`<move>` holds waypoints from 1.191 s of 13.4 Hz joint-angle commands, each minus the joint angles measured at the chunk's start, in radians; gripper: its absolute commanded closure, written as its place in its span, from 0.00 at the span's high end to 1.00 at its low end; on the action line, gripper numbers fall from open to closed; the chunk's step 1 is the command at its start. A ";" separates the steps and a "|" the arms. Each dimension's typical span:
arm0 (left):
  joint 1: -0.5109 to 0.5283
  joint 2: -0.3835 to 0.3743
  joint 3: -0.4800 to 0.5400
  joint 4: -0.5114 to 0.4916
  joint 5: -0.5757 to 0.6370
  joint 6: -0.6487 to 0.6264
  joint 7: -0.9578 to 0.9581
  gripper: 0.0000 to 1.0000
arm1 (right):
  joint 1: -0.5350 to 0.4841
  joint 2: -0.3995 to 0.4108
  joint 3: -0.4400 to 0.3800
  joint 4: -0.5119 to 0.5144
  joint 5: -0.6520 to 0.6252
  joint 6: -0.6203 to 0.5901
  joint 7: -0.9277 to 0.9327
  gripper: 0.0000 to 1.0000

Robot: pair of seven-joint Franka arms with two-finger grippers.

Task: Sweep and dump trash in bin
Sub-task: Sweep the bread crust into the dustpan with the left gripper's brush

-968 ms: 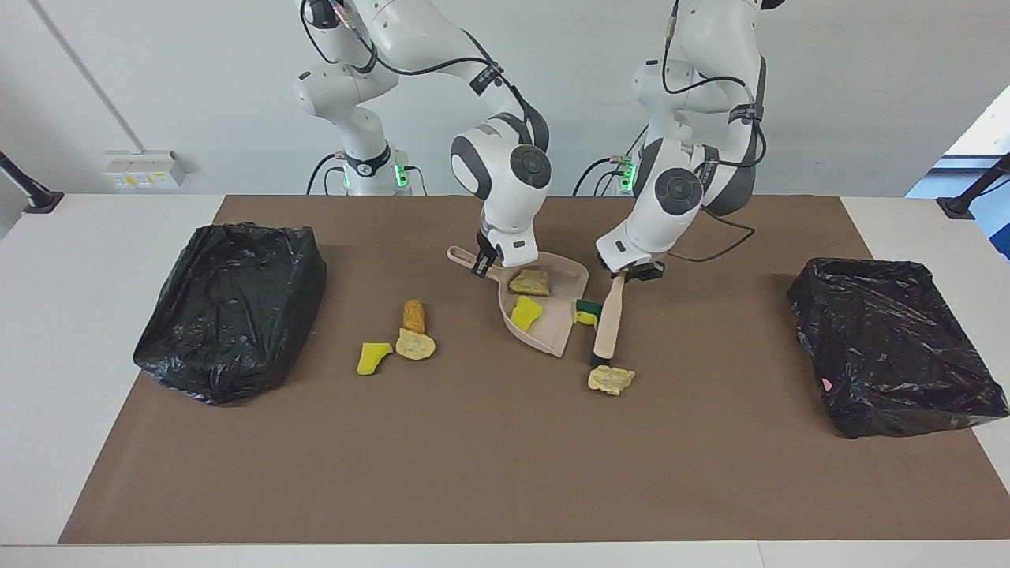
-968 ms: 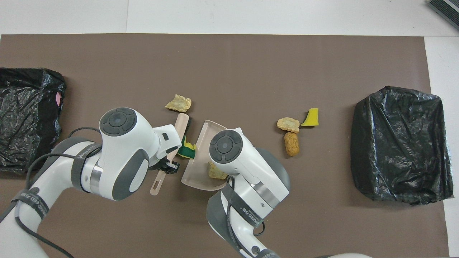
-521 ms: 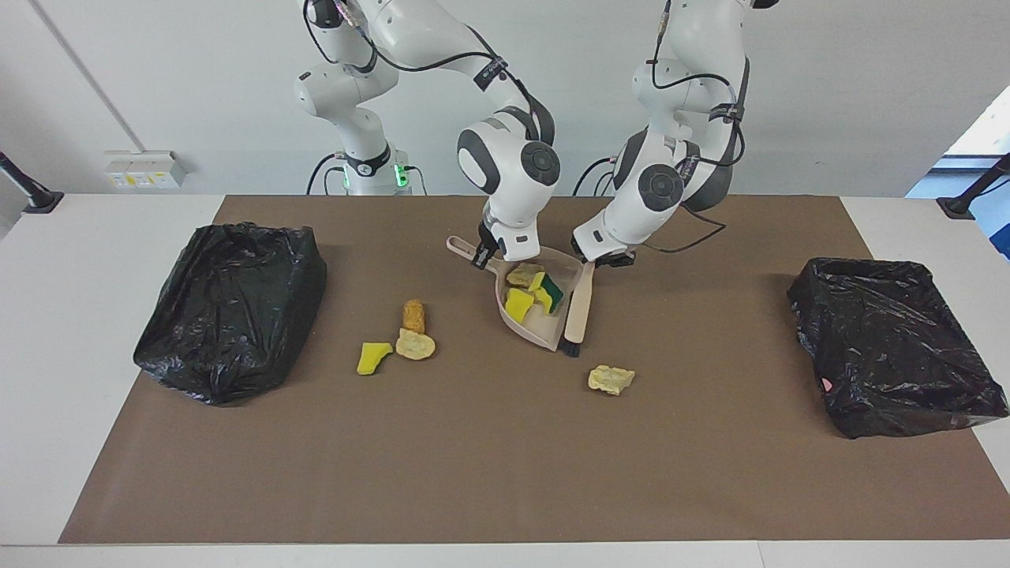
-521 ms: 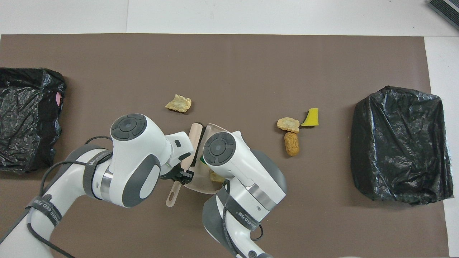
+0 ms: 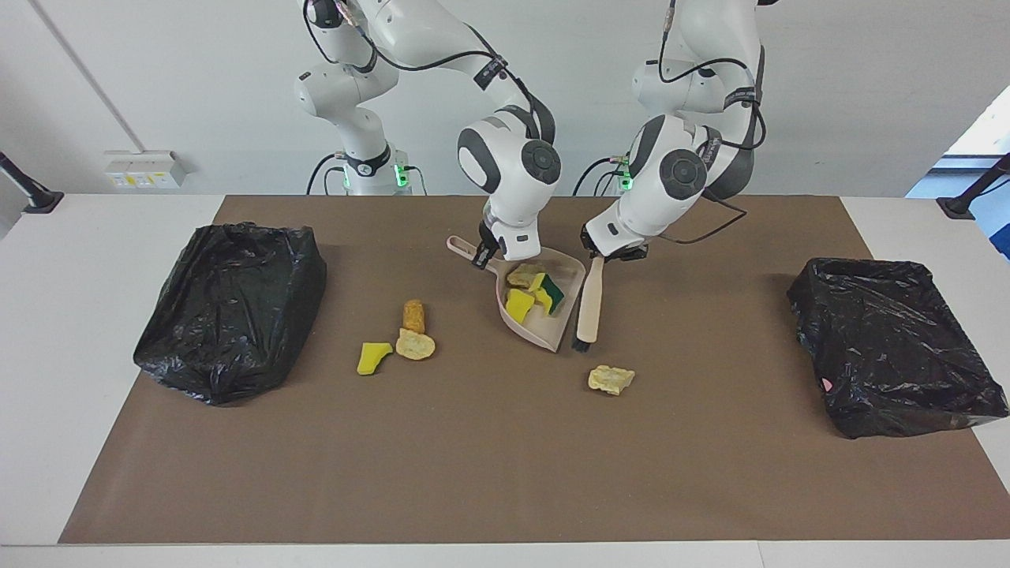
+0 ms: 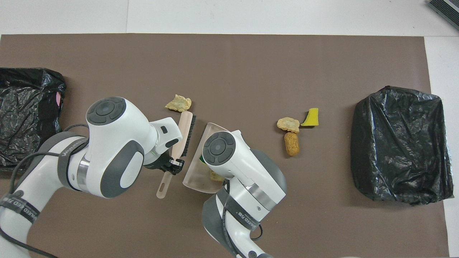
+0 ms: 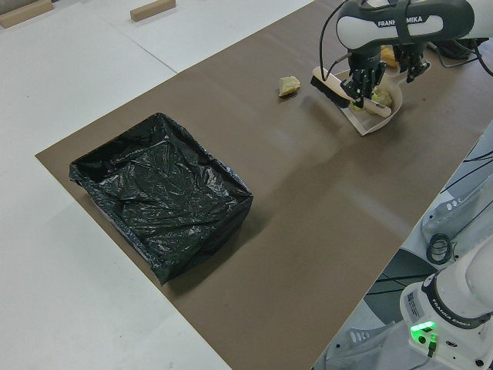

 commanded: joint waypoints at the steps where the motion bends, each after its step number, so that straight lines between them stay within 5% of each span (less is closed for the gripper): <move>1: 0.062 0.025 0.002 0.041 0.083 0.006 0.058 0.00 | 0.002 -0.006 0.001 0.026 -0.023 -0.025 0.035 0.00; 9: 0.168 0.231 0.054 0.260 0.237 0.083 0.312 0.00 | 0.001 -0.004 0.001 0.028 -0.023 -0.016 0.035 0.00; 16: 0.113 0.341 0.048 0.337 0.226 0.086 0.312 0.00 | 0.004 -0.009 0.003 0.020 -0.023 -0.028 0.050 0.00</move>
